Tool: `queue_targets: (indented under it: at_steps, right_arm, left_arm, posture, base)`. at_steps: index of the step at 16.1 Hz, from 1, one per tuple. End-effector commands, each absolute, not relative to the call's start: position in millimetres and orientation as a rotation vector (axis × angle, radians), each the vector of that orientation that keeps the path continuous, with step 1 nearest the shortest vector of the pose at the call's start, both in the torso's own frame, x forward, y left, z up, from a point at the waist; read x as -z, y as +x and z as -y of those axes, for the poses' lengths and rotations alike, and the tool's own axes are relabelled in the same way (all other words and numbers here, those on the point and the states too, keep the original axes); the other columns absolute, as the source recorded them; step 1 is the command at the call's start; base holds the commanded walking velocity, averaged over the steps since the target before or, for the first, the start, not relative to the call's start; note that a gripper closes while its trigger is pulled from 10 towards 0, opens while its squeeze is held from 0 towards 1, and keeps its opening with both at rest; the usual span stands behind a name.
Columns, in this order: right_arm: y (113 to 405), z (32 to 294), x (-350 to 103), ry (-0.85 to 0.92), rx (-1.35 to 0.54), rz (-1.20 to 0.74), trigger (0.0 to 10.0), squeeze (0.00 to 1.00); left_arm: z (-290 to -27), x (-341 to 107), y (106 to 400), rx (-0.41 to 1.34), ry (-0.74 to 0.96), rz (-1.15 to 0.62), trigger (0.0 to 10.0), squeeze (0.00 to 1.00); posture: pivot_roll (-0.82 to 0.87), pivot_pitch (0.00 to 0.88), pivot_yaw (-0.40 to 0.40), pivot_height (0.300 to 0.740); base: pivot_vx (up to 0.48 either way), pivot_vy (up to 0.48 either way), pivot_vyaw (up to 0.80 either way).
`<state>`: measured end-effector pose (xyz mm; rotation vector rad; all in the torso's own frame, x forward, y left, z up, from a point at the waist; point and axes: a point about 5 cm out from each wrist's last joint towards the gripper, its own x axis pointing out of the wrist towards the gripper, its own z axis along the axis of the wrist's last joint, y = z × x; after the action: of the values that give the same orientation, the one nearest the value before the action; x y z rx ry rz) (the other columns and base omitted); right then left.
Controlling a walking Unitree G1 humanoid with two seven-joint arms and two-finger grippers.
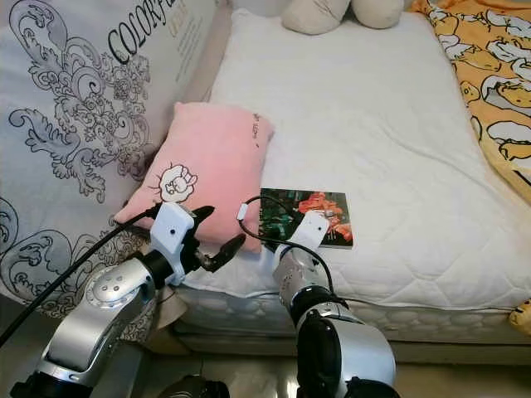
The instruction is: Clean up the room
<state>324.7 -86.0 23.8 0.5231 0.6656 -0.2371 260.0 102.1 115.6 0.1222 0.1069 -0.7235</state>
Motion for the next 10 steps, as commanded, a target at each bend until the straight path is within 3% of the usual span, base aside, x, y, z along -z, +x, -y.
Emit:
queue_targets:
  at_steps: [1, 4, 6, 8, 10]
  right_arm:
    - [320.8, 59.1, -26.4, 0.538, 0.163, -0.68, 10.0, 0.0]
    - [332.9, 58.1, -49.0, 0.47, 0.037, -0.528, 10.0, 0.0]
    - [329.3, 81.8, -56.2, 0.342, 0.0, -0.422, 10.0, 0.0]
    - [323.8, 97.7, -64.6, 0.313, -0.024, -0.351, 10.0, 0.0]
    - [304.5, 129.1, -82.9, 0.149, -0.105, -0.217, 10.0, 0.0]
  left_arm:
    - [-100.7, -120.5, 258.7, 0.735, 0.141, -0.085, 10.0, 0.0]
    - [-100.2, -127.0, 258.3, 0.719, 0.051, -0.068, 10.0, 0.0]
    - [-103.8, -130.0, 261.8, 0.676, -0.068, -0.072, 10.0, 0.0]
    - [-107.4, -127.8, 266.0, 0.65, -0.075, -0.072, 10.0, 0.0]
    - [-108.6, -122.4, 264.3, 0.641, -0.062, -0.085, 10.0, 0.0]
  posture:
    - [0.0, 0.05, 0.078, 0.723]
    - [-0.01, 0.022, 0.07, 0.723]
    - [-0.04, 0.0, 0.054, 0.723]
    - [-0.05, 0.0, 0.049, 0.723]
    - [-0.08, 0.0, 0.044, 0.723]
  base:
    - [0.0, 0.0, 0.0]
    - [0.0, 0.0, 0.0]
    - [0.0, 0.0, 0.0]
    - [0.0, 0.0, 0.0]
    - [0.0, 0.0, 0.0]
